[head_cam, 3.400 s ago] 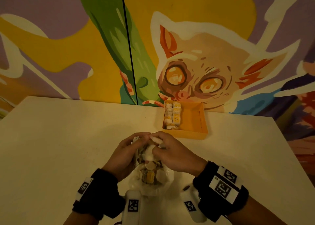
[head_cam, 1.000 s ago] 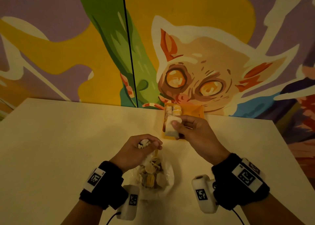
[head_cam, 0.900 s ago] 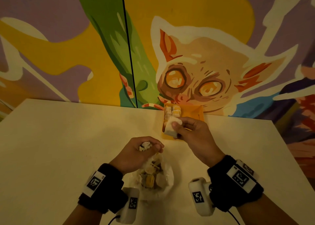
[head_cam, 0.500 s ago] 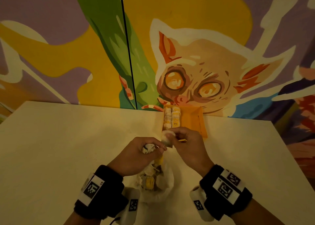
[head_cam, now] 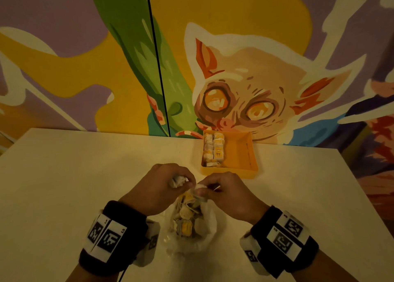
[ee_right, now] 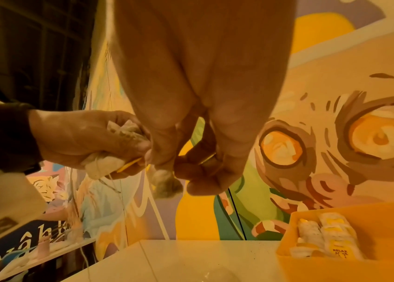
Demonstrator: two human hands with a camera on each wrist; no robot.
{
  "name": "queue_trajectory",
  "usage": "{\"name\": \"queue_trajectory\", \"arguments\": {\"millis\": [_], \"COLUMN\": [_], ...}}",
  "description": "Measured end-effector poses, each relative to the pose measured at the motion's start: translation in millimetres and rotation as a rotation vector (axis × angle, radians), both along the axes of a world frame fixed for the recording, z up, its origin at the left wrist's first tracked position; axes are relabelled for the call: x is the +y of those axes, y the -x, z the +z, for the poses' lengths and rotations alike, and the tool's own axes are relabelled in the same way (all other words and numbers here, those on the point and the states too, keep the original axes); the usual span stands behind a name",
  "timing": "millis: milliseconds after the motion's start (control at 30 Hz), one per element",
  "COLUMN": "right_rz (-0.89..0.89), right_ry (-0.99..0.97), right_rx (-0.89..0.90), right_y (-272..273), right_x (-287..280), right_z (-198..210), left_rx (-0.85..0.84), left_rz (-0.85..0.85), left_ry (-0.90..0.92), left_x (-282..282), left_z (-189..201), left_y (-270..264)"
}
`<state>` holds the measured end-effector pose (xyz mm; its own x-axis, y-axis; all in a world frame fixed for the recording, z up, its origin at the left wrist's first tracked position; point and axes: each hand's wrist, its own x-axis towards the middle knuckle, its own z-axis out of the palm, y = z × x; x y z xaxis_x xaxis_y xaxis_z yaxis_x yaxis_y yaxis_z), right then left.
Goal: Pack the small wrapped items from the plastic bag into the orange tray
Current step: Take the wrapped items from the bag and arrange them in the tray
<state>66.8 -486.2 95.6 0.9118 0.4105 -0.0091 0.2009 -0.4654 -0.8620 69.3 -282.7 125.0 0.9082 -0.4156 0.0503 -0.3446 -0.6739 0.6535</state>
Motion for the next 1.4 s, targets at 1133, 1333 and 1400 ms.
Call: {"name": "queue_trajectory", "arguments": {"millis": [1133,1333,1400], "right_rz": [-0.254,-0.487,-0.513], "right_ry": [-0.154,-0.272,-0.239], "right_rx": [0.152,0.159,0.117], "right_y": [-3,-9,-11], "right_x": [-9,-10,-7], "right_z": [-17,-19,-21], "left_rx": [0.171,0.163,0.168], "left_rz": [0.016,-0.024,-0.052], "left_ry": [0.324,0.250,0.256], "left_x": [13,7,2], "left_z": [0,3,6], "left_y": [1,7,8]}}
